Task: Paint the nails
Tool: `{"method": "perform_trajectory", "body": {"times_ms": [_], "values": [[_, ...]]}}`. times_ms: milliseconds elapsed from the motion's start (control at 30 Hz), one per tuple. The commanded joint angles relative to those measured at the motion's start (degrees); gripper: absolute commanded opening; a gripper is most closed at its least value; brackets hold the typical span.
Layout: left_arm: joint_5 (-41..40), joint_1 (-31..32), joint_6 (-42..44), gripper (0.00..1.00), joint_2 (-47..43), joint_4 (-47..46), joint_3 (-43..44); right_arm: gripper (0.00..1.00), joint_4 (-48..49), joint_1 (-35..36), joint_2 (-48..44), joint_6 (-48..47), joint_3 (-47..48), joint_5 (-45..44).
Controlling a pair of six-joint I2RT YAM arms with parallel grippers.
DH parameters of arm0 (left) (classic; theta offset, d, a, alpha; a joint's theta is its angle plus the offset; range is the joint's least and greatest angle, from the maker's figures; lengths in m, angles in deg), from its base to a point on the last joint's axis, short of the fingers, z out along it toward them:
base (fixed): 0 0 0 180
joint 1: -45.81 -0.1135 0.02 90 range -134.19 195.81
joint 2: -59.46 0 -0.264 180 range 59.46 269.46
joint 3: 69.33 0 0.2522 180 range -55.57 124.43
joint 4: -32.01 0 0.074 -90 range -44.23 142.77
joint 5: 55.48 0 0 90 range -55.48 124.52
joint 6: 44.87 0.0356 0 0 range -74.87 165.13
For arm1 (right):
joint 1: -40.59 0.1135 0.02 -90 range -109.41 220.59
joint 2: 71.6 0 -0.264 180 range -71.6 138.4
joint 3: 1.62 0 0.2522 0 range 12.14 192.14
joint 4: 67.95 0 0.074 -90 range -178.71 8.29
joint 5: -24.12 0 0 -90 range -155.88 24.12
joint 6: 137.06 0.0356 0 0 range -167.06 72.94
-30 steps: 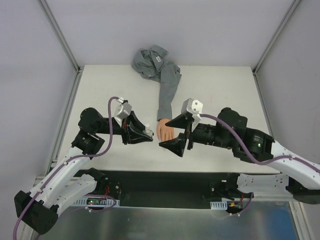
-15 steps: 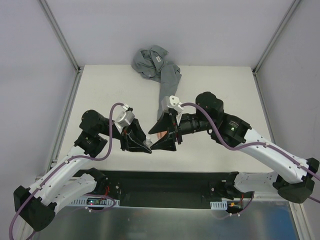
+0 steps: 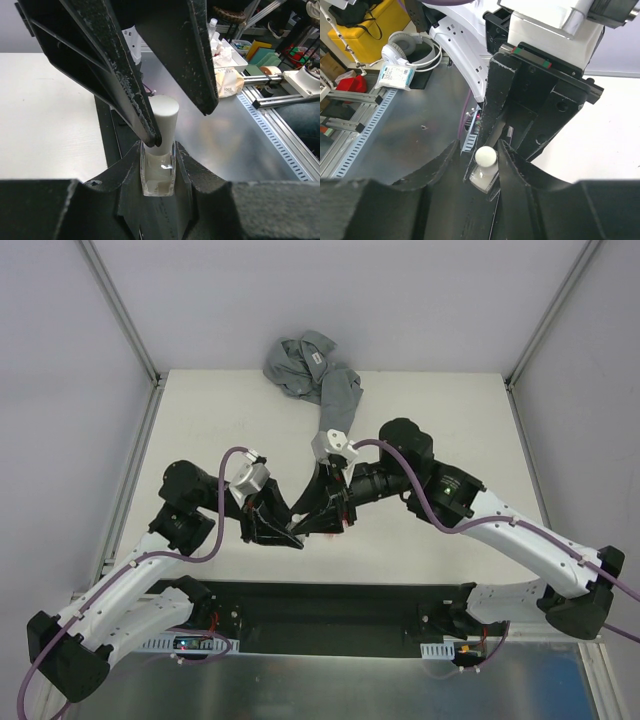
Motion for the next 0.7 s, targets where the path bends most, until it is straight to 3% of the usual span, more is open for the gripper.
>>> {"method": "perform_trajectory", "body": {"times_ms": [0,133,300,400,467,567,600,633,667], "values": [[2.6,0.6,0.0,0.00,-0.5,-4.1,0.7,0.35,4.6,-0.2,-0.3,0.7,0.6,3.2],[0.5,0.6,0.1,0.00,-0.6,-4.1,0.7,0.18,4.8,-0.3,-0.7,1.2,-0.2,2.5],[-6.0,0.4,1.6,0.00,-1.3,-3.1,0.8,0.11,4.7,-0.2,-1.1,3.4,-2.2,-0.3],[-12.7,0.4,7.3,0.00,-2.7,4.3,2.0,0.00,4.6,0.3,-1.2,5.3,-3.9,-2.4],[-17.1,0.4,10.0,0.00,-4.1,10.3,2.6,0.00,3.4,2.6,-1.4,5.9,-5.4,-7.8],[-30.2,0.4,13.9,0.00,-6.3,16.6,3.3,0.00,-0.4,9.4,-1.4,8.0,-6.5,-28.5],[-38.1,0.4,14.6,0.00,-7.0,17.8,3.1,0.00,-2.3,12.3,-1.1,13.4,-5.9,-39.5],[-41.0,0.4,14.9,0.00,-8.1,18.3,2.8,0.00,-5.0,19.1,0.0,19.7,-5.4,-70.3],[-43.4,0.4,15.2,0.00,-8.8,18.5,2.4,0.00,-14.6,22.8,0.6,32.2,-5.0,-86.4]]}}
